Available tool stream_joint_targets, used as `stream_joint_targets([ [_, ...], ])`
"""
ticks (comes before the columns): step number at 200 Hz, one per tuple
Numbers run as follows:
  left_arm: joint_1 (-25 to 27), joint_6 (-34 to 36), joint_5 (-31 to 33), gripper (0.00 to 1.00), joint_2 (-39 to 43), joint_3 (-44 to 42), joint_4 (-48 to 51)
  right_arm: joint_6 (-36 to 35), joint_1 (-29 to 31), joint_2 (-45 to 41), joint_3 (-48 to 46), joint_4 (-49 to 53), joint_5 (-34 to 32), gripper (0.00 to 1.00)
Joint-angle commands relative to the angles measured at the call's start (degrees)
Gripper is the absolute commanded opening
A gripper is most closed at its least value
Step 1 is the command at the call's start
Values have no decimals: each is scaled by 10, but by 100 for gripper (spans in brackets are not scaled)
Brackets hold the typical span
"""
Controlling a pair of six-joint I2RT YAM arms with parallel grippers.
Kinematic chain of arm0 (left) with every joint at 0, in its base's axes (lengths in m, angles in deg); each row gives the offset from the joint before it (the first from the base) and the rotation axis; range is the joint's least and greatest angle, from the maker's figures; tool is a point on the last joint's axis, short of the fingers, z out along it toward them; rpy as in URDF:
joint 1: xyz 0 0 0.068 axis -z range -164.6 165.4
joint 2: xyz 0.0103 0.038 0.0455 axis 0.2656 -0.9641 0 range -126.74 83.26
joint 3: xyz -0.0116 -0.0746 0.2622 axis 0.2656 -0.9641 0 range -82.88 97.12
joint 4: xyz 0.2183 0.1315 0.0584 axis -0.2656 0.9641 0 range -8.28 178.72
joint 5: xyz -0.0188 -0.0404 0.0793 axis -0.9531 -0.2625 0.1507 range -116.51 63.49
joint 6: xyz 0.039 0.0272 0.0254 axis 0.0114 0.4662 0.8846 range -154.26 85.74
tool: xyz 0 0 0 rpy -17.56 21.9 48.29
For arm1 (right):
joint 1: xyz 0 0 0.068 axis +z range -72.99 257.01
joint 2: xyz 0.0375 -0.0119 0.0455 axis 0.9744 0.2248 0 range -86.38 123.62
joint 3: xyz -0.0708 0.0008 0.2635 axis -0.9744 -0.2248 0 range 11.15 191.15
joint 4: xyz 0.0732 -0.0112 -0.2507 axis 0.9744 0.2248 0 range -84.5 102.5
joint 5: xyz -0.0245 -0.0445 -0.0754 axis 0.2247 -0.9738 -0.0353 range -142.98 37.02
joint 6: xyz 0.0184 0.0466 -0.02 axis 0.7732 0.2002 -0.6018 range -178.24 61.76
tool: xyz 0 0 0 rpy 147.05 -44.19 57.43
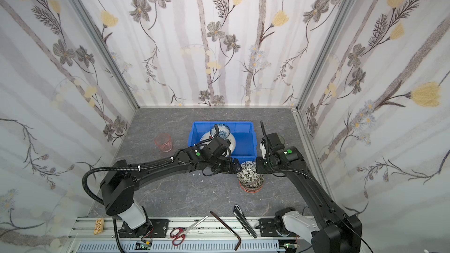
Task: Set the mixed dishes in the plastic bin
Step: 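Lift the leaf-pattern bowl off the stack with the right gripper while left gripper approaches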
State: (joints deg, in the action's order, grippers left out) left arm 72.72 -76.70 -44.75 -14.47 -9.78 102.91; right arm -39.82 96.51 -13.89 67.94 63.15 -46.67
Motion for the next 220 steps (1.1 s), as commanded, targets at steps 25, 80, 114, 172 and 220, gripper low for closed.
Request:
stream_joint_targets([
  [25, 5, 0, -7, 78, -25, 29, -9, 2, -1, -4, 15, -13, 19, 0],
  [80, 6, -3, -13, 54, -38, 36, -9, 1, -3, -5, 21, -10, 18, 0],
  [114, 5, -5, -14, 43, -39, 35, -9, 0, -4, -6, 23, -11, 20, 0],
  [172, 5, -10, -15, 29, -43, 35, -9, 0, -3, -9, 28, -10, 24, 0],
  [220, 5, -12, -12, 20, -44, 37, -9, 1, -3, -9, 29, -14, 32, 1],
])
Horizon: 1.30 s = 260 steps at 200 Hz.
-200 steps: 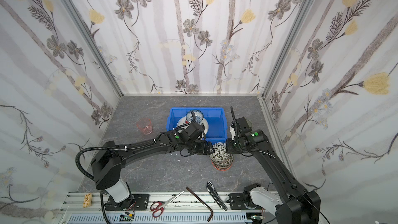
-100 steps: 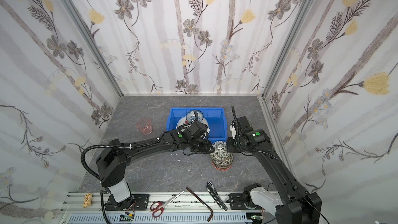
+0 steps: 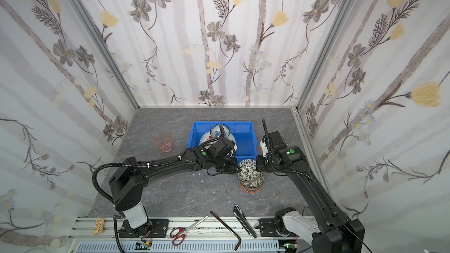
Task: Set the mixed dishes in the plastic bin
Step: 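Lift the leaf-pattern bowl off the stack with the right gripper while left gripper approaches, then grasp the leaf-pattern bowl rim with the left gripper and open the right gripper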
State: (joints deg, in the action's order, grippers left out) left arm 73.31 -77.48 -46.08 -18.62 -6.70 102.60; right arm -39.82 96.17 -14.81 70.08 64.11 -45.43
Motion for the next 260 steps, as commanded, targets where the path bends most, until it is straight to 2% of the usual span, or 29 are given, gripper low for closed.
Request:
stream_joint_targets([
  [1, -1, -5, 1, 20, -3, 7, -6, 1, 0, 1, 7, -24, 20, 1],
  [88, -1, -11, 2, 1, -5, 10, -6, 1, 0, -3, 7, -29, 26, 2],
  [140, -1, -19, 3, 0, -6, 11, -6, 0, 0, -4, 9, -32, 29, 5],
  [192, -1, -20, 4, 0, -8, 14, -5, 0, 0, -7, 18, -35, 26, 20],
  [260, -1, -31, 19, 0, 9, 7, -5, -10, -2, -5, 51, -39, 19, 35],
])
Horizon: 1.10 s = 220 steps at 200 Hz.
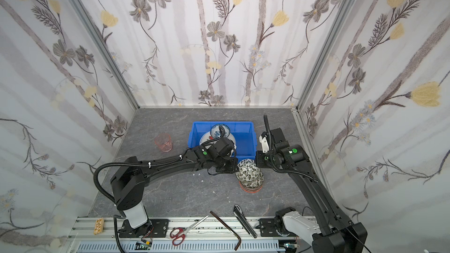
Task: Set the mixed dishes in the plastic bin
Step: 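Grasp the leaf-pattern bowl rim with the left gripper and open the right gripper, then carry the leaf-pattern bowl over the bin with the left gripper while right gripper withdraws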
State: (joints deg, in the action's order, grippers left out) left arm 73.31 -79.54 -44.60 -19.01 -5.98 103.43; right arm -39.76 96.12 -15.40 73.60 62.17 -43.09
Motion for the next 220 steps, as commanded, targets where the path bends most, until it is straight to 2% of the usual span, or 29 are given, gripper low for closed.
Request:
stream_joint_targets([
  [1, -1, -10, 4, 0, 13, -1, -13, -11, -2, 1, 17, -20, -4, 35],
  [17, -1, -12, 6, 0, 20, -2, -13, -16, -2, 0, 30, -23, -6, 38],
  [68, -1, -14, 21, 0, 57, -18, -13, -38, -14, 3, 70, -43, -9, 66],
  [105, -1, -15, 33, 0, 79, -24, -13, -40, -24, 12, 89, -56, -11, 80],
  [109, -1, -15, 33, 0, 80, -24, -12, -40, -26, 12, 90, -58, -13, 83],
  [115, -2, -16, 33, 0, 82, -24, -12, -40, -29, 11, 91, -62, -14, 97],
  [118, -2, -17, 34, 0, 84, -24, -12, -39, -30, 11, 92, -64, -14, 99],
  [220, -50, -7, 41, 0, 119, -39, 9, -36, -61, -15, 104, -107, 2, 100],
])
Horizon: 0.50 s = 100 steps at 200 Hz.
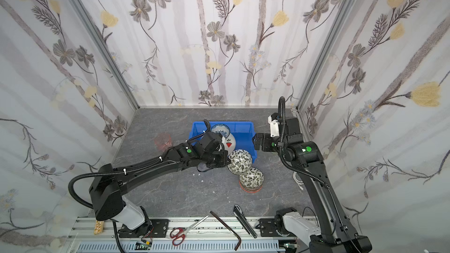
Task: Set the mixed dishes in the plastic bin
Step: 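Carry the leaf-pattern bowl over the bin with the left gripper while right gripper withdraws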
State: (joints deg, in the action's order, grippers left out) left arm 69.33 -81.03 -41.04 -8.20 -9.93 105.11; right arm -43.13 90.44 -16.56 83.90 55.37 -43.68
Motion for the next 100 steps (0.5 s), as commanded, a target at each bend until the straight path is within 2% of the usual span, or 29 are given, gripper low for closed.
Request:
stream_joint_targets([
  [1, -11, 9, 6, 0, 10, 1, -8, -2, -4, -4, 1, -40, 8, 100],
  [100, -81, 43, 16, 0, 31, 6, 37, 8, -19, -25, -10, -84, -8, 100],
])
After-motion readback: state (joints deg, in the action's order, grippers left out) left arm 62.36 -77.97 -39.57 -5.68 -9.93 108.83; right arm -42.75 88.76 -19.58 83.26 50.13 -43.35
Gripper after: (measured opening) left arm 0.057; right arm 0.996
